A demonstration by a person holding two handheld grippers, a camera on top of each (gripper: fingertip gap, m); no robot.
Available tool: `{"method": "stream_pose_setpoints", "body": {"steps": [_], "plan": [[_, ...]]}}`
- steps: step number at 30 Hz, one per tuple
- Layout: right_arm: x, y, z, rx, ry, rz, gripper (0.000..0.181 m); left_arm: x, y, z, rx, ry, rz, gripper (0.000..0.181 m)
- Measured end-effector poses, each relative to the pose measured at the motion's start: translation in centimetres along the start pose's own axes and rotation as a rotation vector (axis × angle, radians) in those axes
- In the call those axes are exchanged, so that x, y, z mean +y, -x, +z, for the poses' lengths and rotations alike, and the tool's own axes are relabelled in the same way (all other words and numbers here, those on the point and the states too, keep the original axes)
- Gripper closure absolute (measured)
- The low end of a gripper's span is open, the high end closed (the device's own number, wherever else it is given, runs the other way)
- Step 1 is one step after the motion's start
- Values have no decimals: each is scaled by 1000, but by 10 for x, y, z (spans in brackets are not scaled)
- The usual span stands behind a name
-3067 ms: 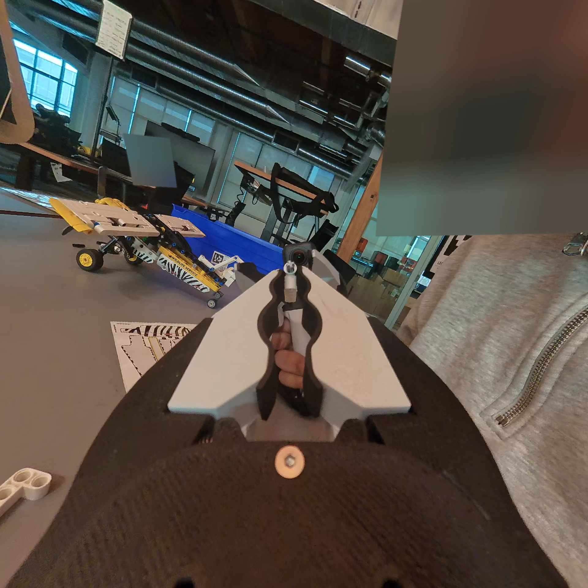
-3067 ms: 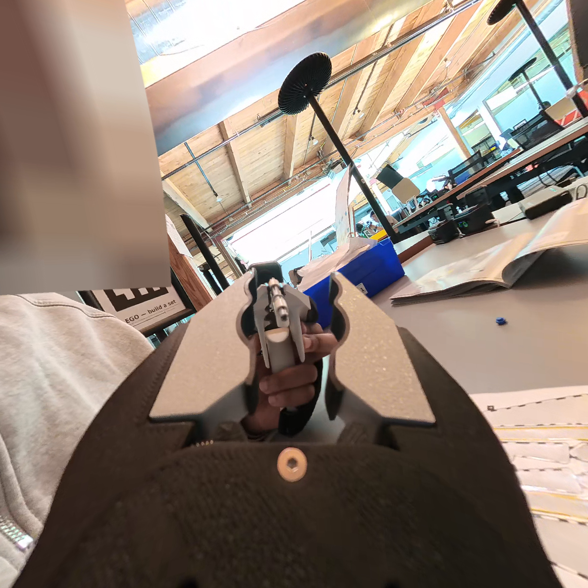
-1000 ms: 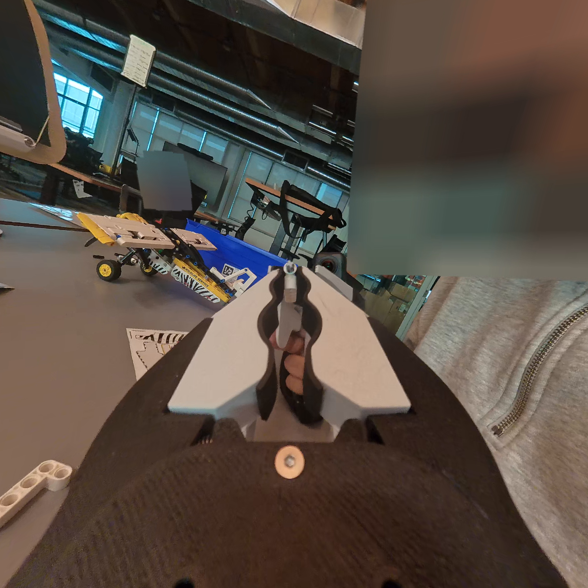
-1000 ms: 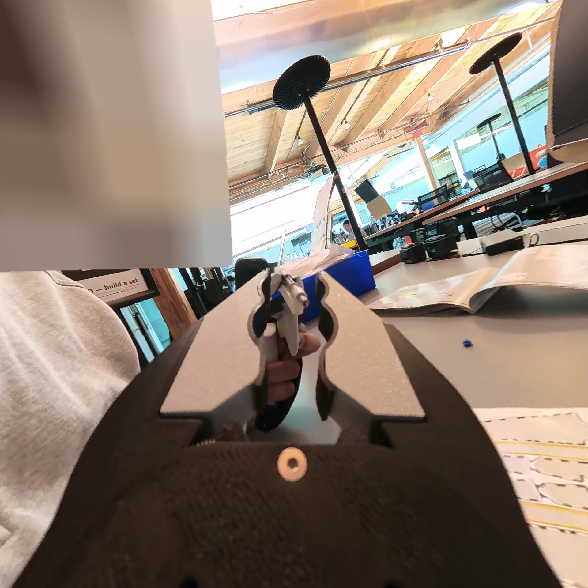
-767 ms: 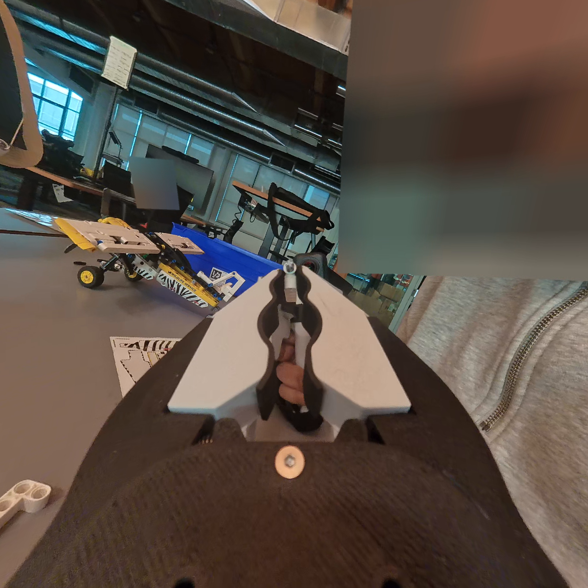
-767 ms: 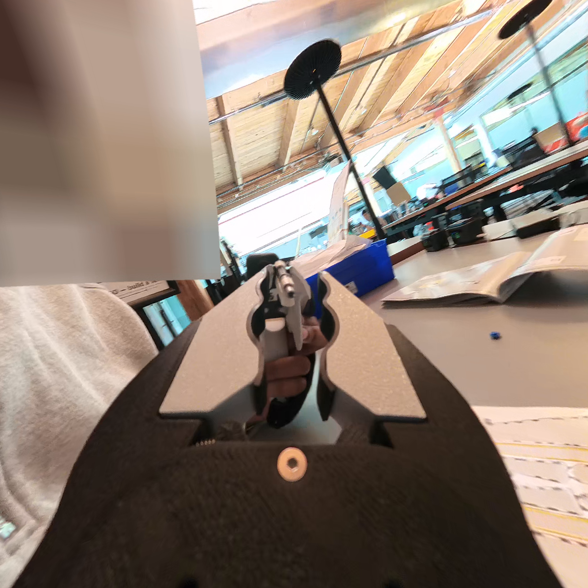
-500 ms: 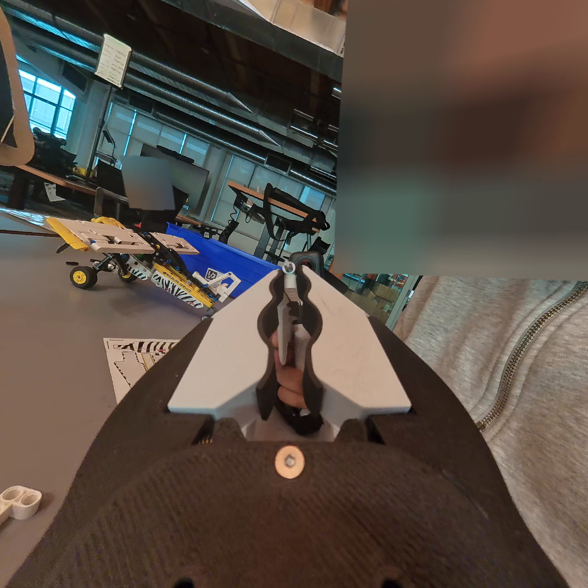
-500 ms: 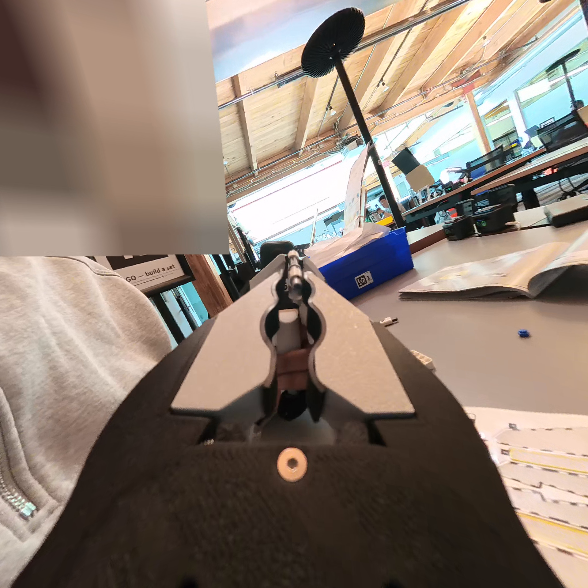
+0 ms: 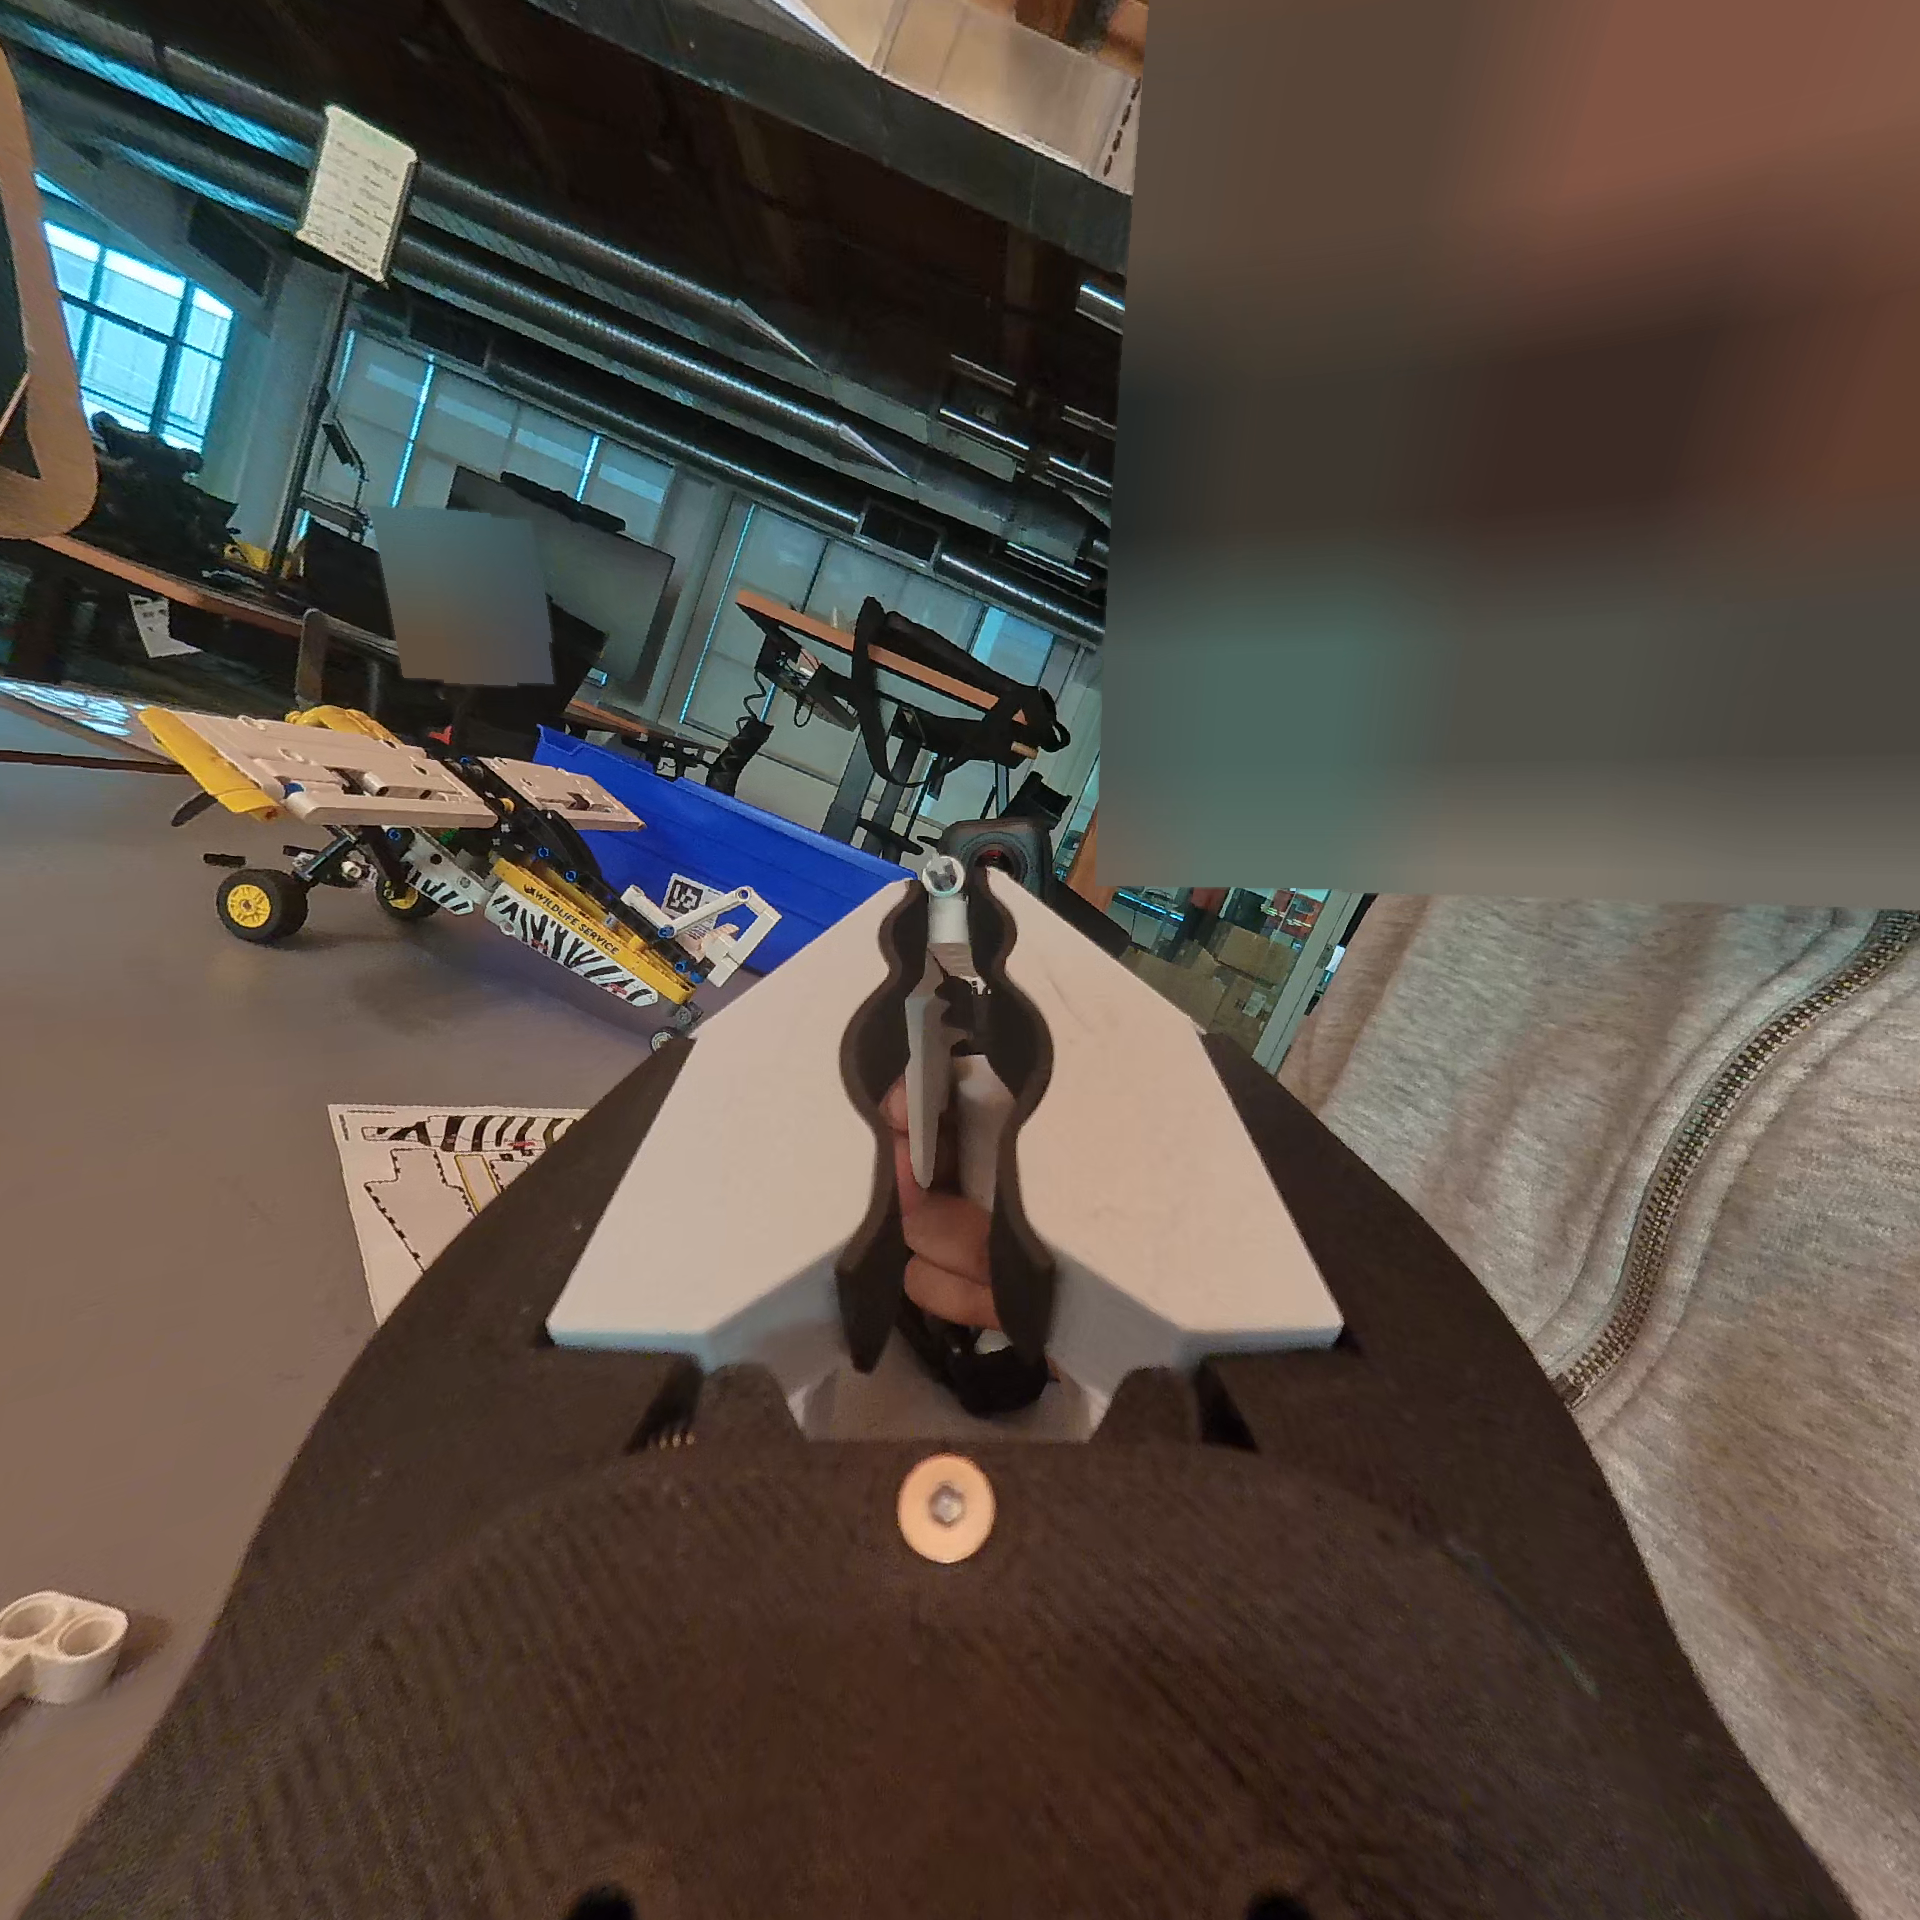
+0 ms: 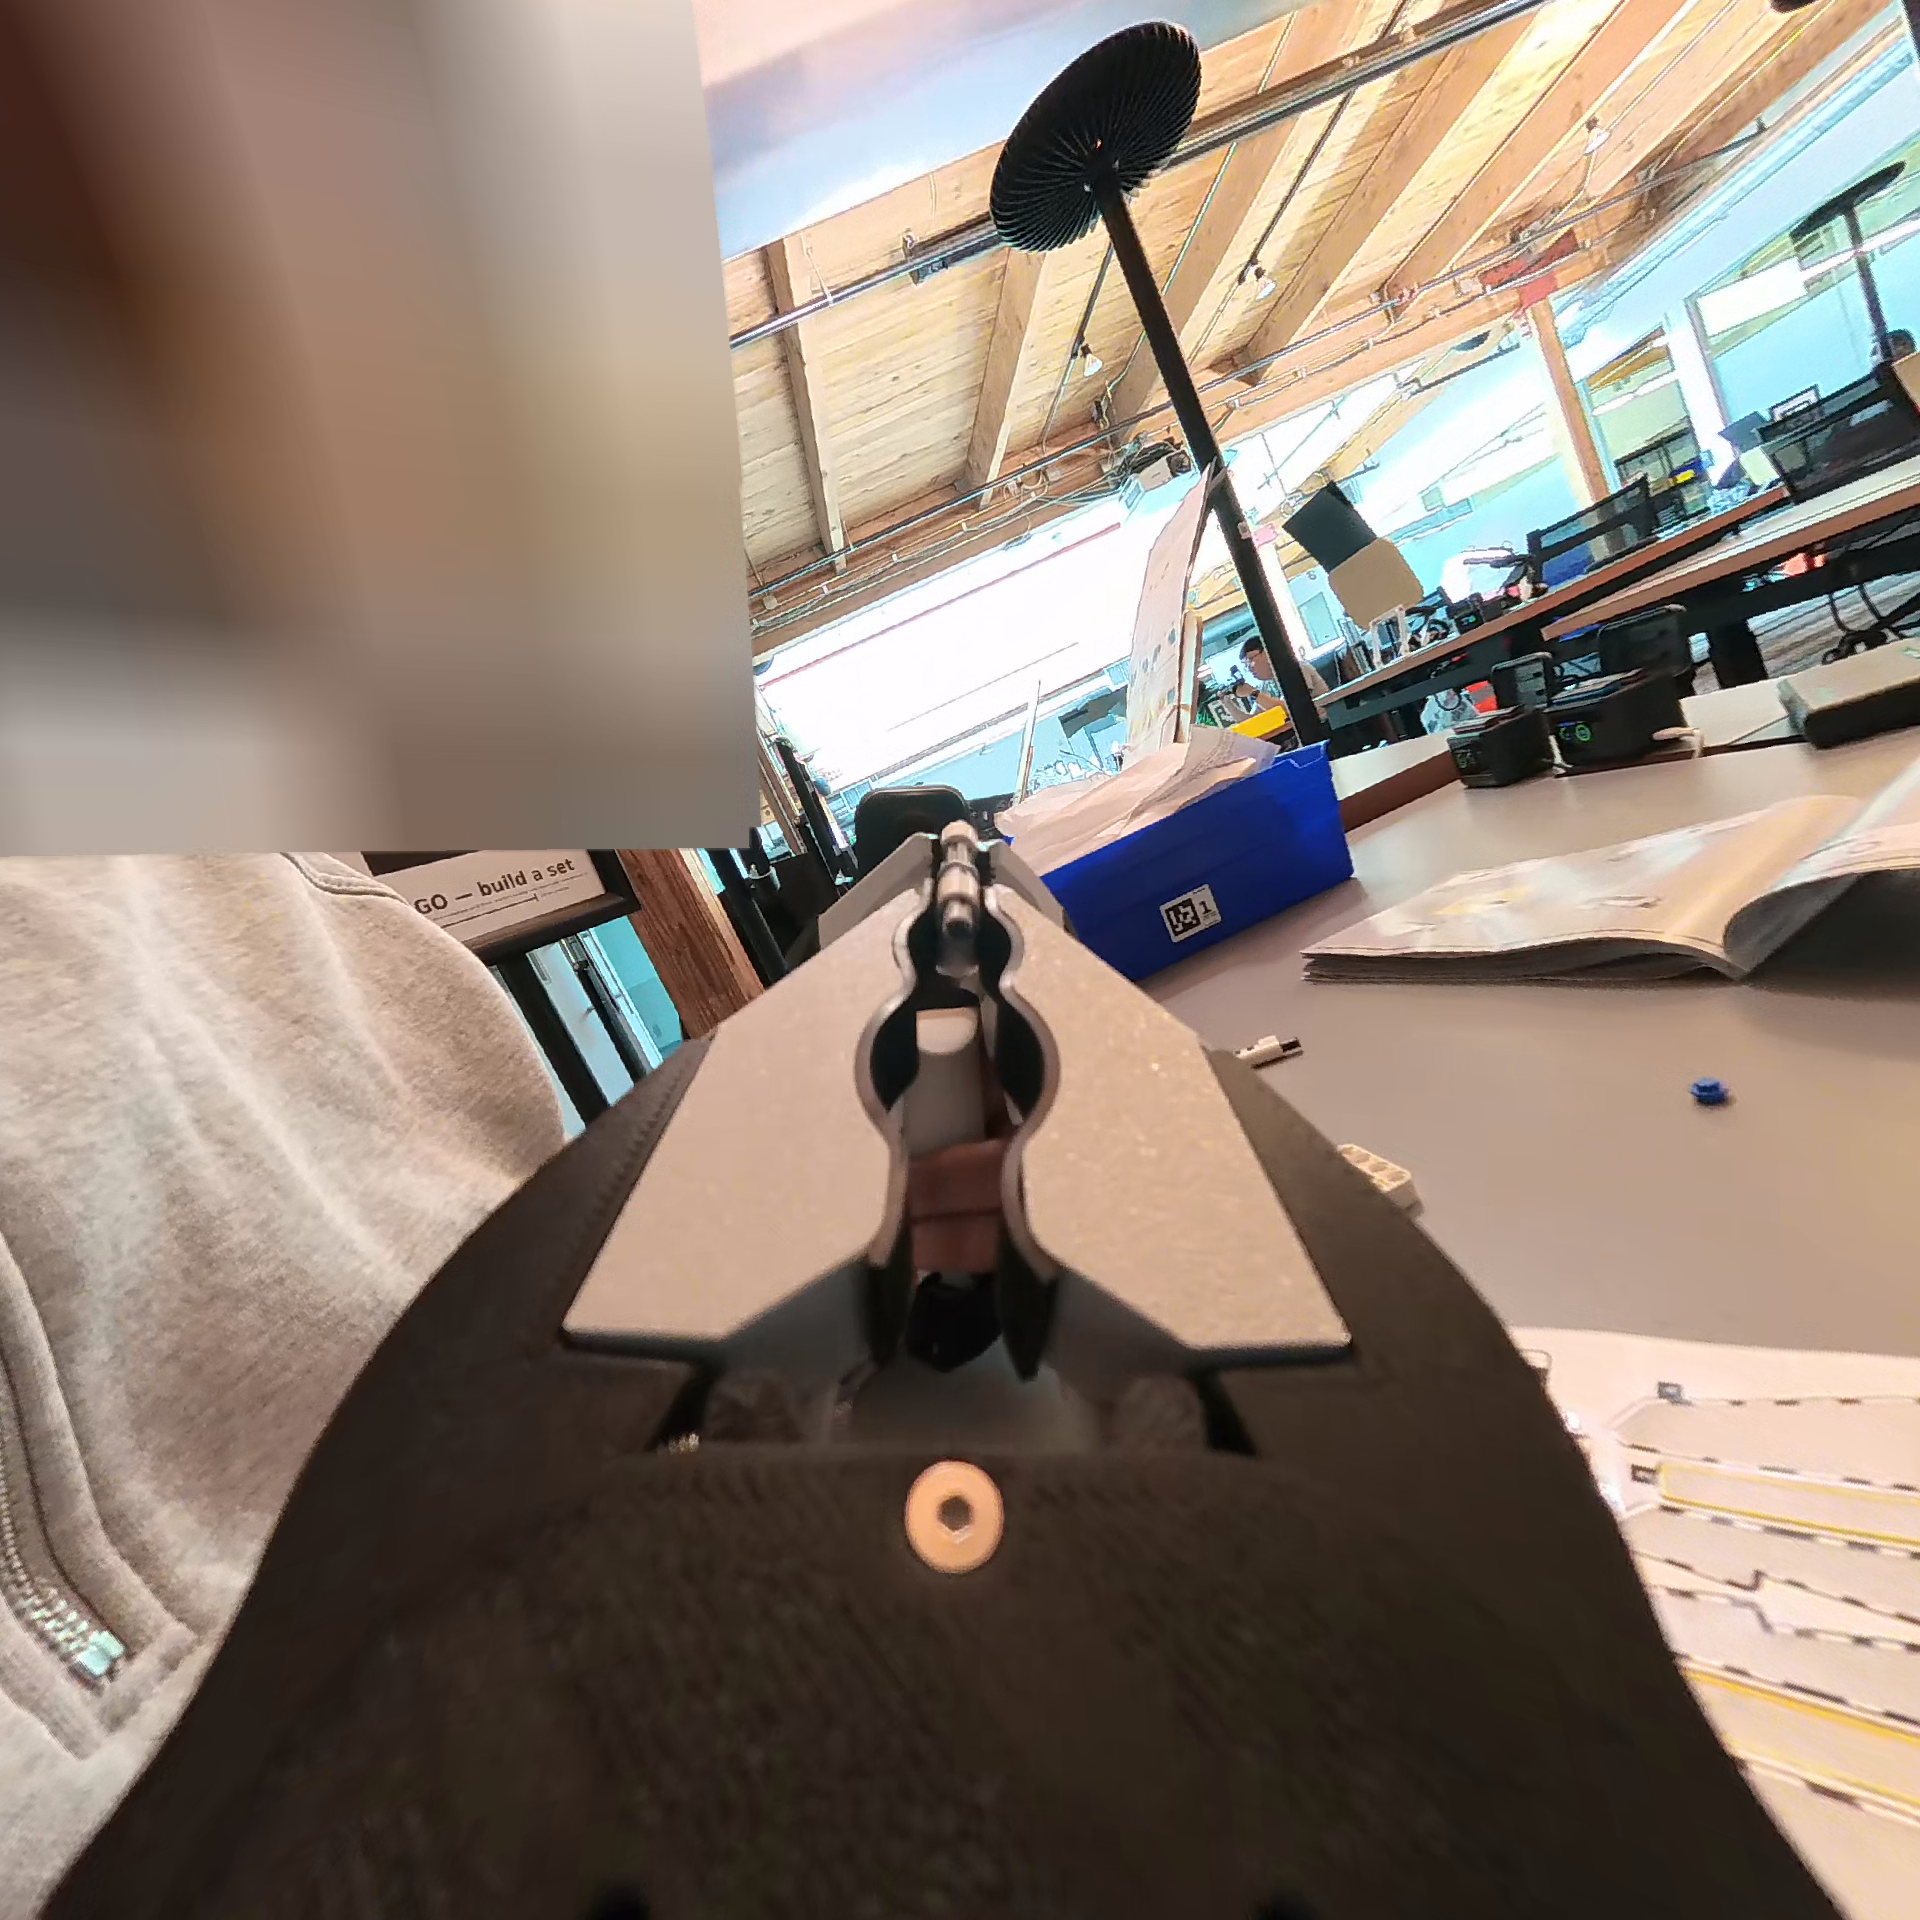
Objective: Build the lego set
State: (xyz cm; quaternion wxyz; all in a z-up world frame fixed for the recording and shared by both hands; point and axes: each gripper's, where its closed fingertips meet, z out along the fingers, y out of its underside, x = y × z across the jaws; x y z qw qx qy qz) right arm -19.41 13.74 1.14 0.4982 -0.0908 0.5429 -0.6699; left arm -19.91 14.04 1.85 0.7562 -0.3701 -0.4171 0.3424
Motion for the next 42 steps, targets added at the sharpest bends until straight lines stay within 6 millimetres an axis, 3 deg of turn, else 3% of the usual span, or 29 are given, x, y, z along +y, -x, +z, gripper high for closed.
{"method": "stream_pose_setpoints", "body": {"steps": [42], "plan": [[-13, -1, -12, -42, -67, 48, 177, 1, -2, 2, -9, 14, 28, 175]]}}
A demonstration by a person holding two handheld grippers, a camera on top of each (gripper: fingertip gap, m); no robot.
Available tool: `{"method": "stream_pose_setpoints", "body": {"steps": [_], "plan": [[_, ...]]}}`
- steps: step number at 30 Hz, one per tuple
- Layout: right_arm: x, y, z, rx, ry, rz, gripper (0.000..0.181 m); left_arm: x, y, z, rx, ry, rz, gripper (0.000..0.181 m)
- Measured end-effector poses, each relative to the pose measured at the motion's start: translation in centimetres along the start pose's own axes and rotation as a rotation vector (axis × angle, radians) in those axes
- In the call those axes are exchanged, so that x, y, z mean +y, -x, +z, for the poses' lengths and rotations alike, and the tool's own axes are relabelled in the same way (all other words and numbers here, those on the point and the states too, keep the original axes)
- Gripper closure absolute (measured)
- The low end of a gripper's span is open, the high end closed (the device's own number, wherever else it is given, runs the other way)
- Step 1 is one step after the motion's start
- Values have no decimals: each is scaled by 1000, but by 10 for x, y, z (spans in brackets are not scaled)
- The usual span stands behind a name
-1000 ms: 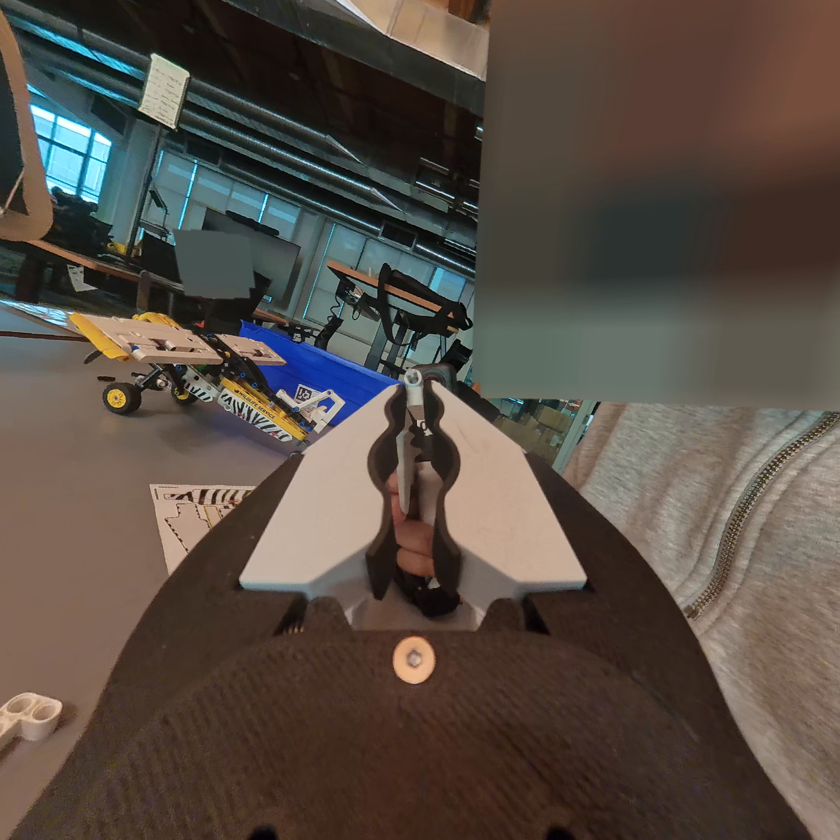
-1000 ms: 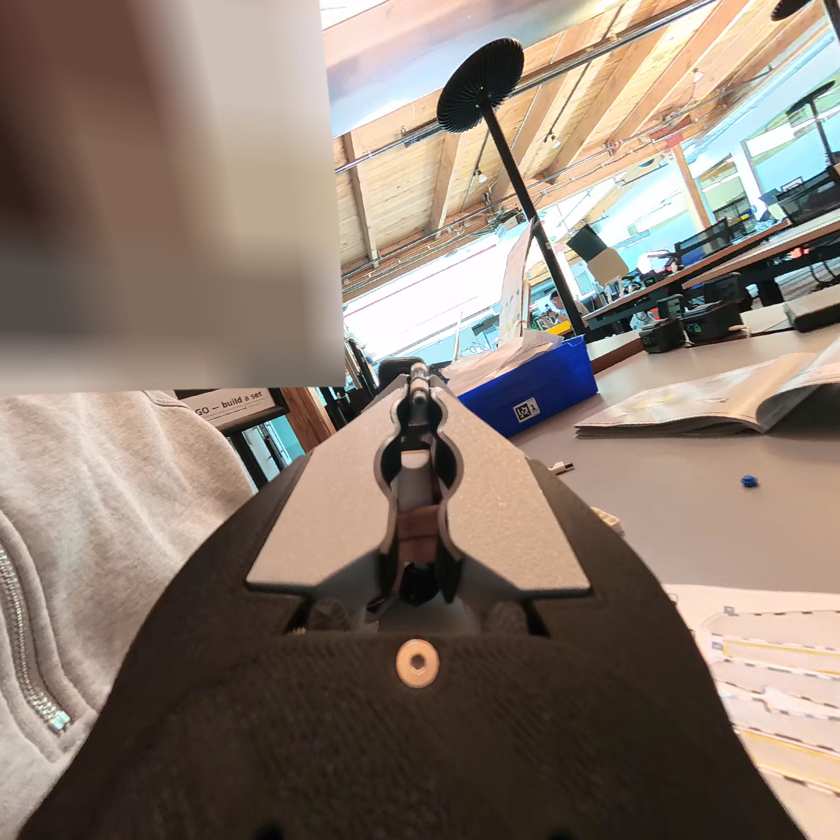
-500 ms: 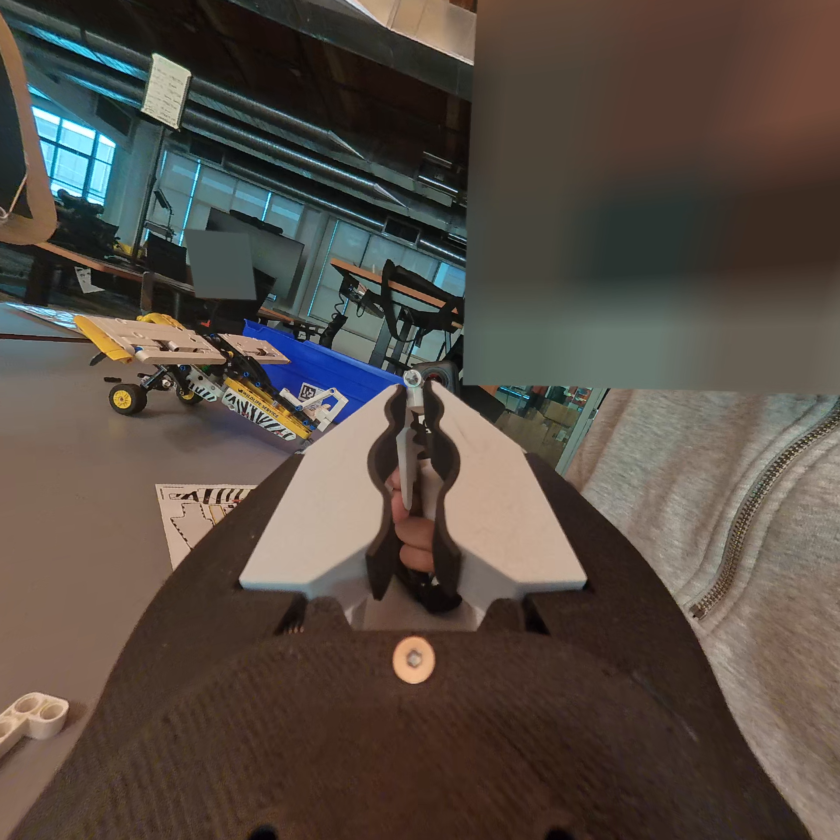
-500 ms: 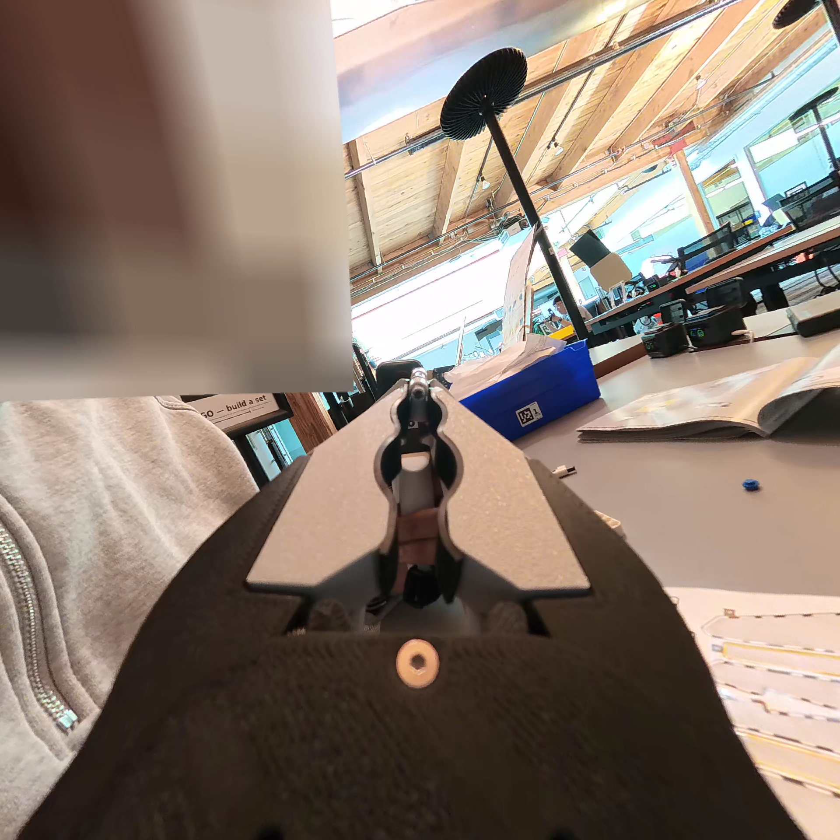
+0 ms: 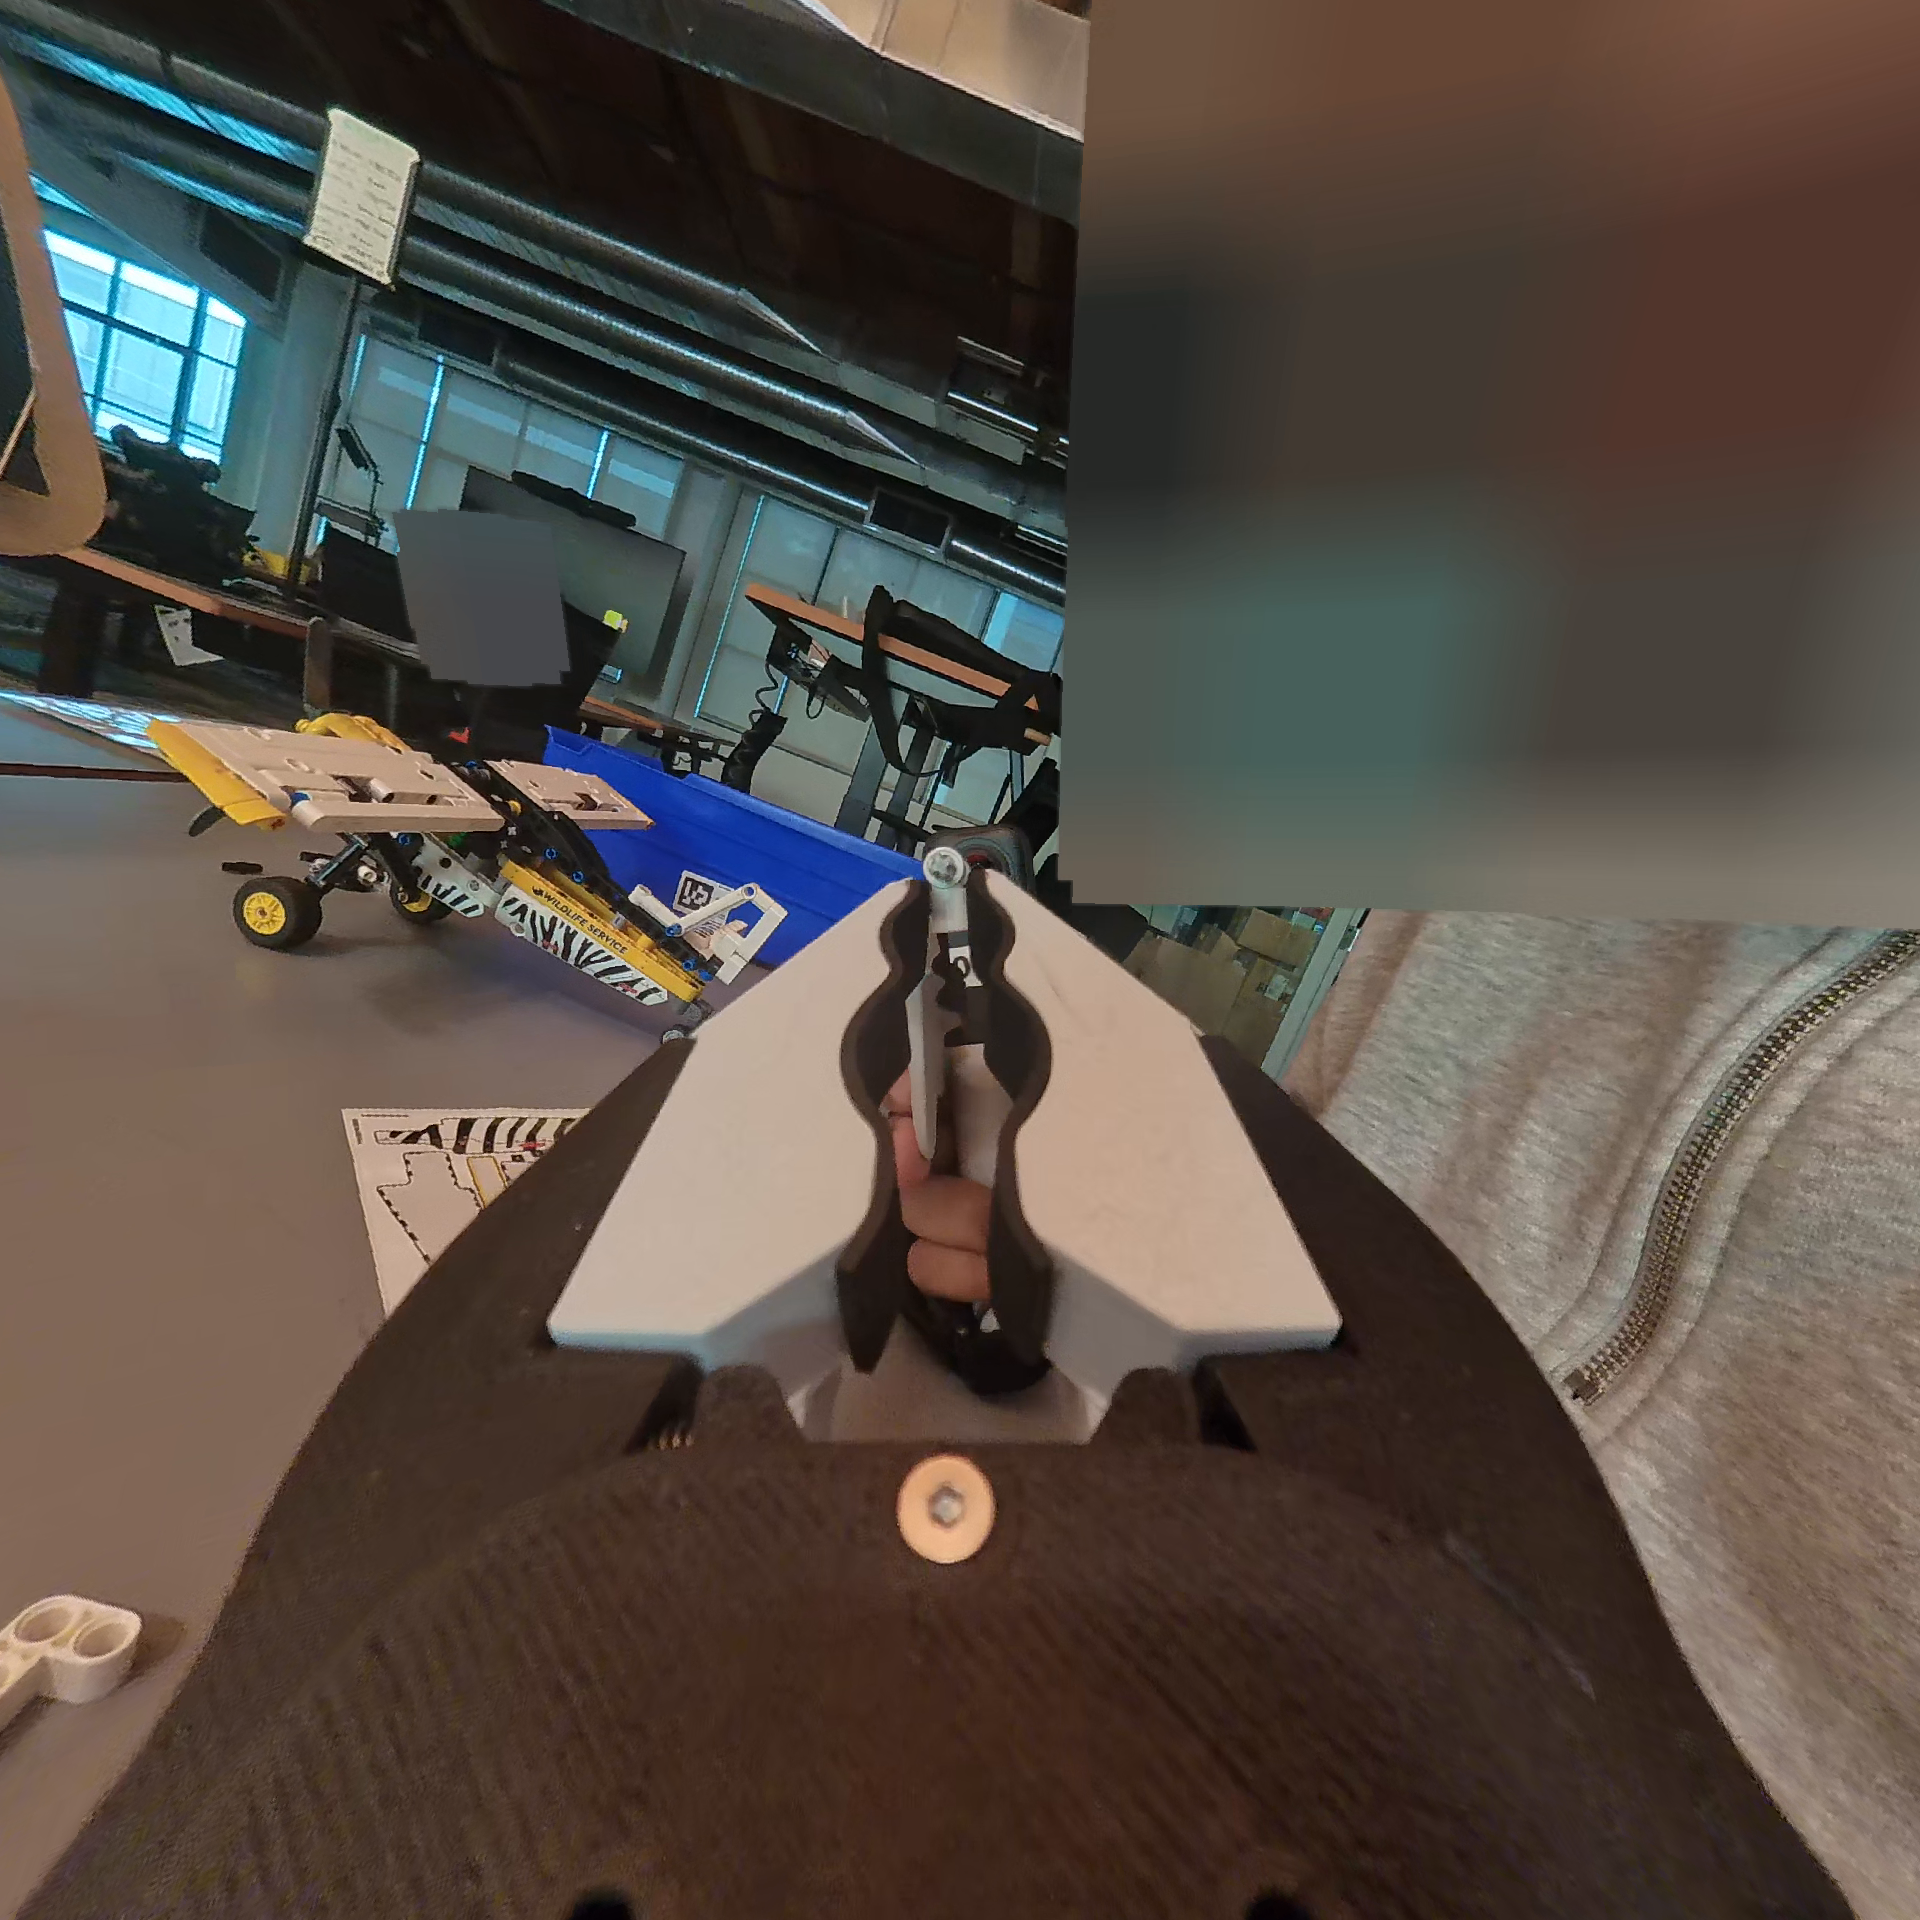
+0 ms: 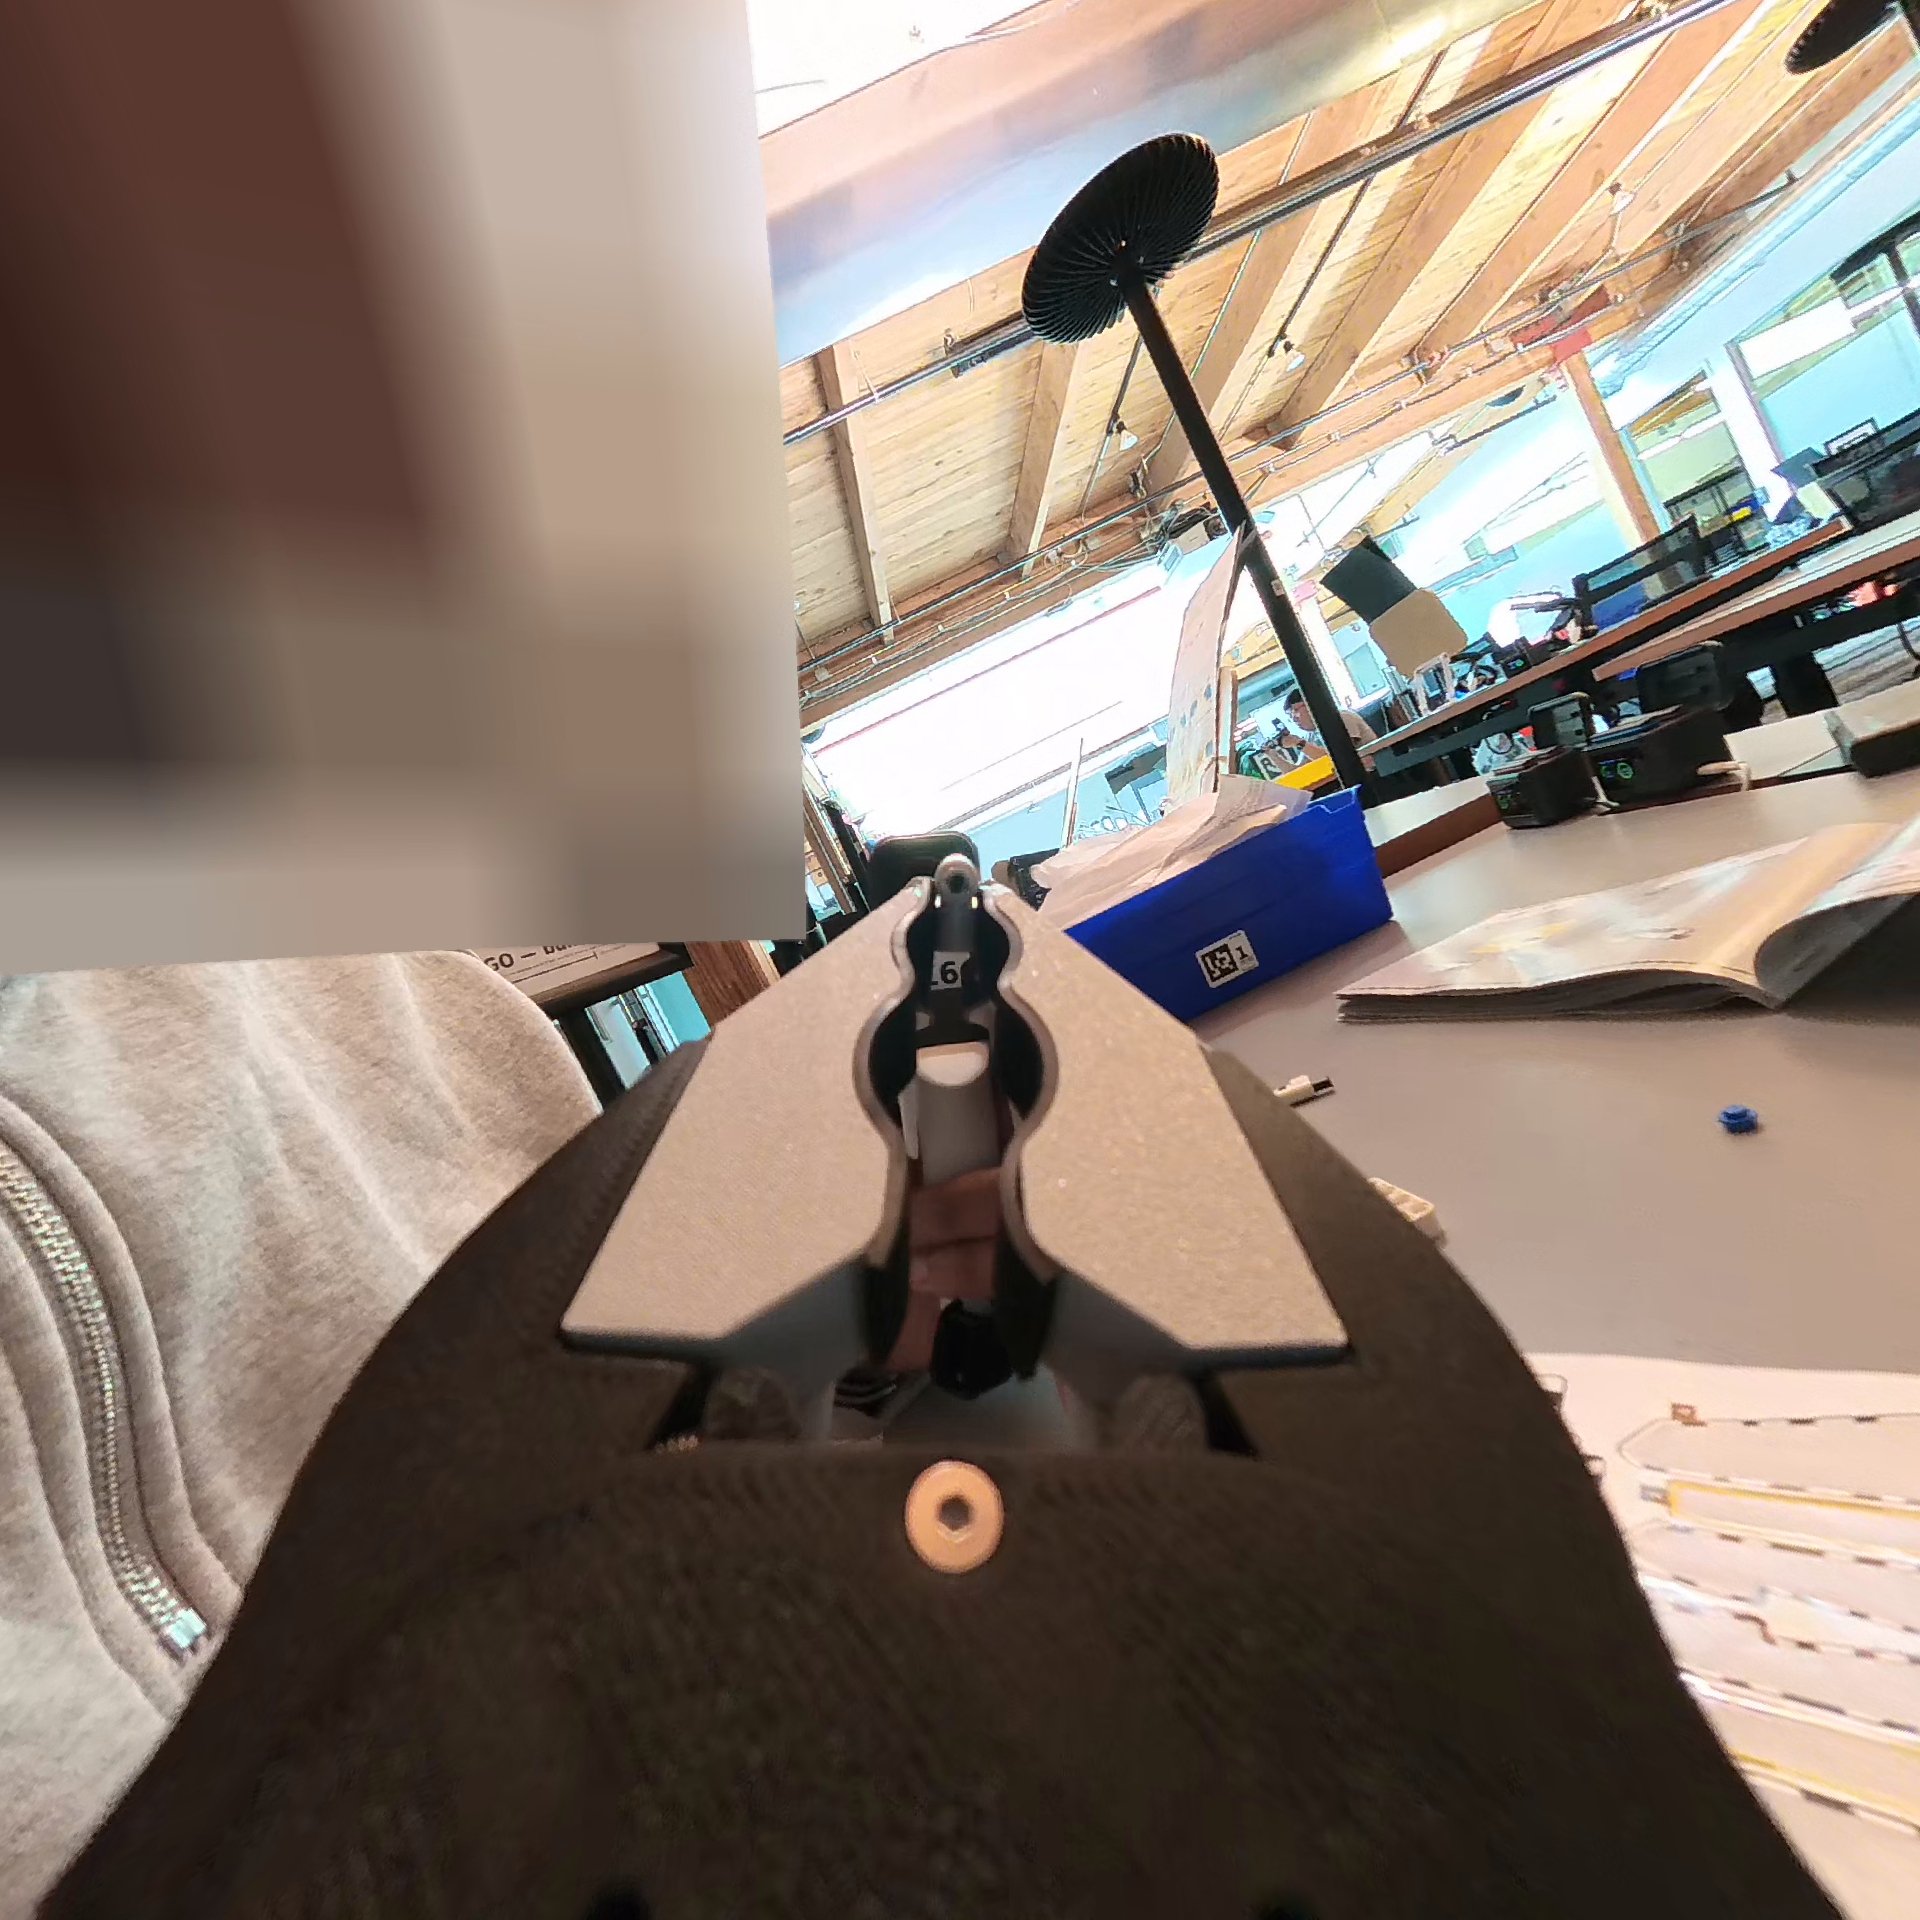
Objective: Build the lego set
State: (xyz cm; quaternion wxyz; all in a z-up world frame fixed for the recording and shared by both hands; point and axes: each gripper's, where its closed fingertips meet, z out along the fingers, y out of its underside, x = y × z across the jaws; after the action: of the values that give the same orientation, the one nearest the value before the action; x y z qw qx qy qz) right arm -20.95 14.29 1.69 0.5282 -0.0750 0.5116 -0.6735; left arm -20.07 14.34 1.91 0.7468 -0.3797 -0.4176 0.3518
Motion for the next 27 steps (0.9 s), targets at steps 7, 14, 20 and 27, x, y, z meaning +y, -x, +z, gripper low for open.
{"method": "stream_pose_setpoints", "body": {"steps": [7, 14, 20, 27], "plan": [[-3, -2, -2, 3, -19, 9, 177, -5, 2, -4, -24, -21, 28, 181], [-10, -8, -7, 19, -63, 53, 176, -44, 73, -77, -538, 254, 301, 164], [-8, -8, -5, 29, -48, 31, 177, -11, 136, -205, -1115, 819, 357, 144], [-6, -6, -3, 34, -34, 11, 177, 17, 146, -220, -1176, 940, 254, 141]]}}
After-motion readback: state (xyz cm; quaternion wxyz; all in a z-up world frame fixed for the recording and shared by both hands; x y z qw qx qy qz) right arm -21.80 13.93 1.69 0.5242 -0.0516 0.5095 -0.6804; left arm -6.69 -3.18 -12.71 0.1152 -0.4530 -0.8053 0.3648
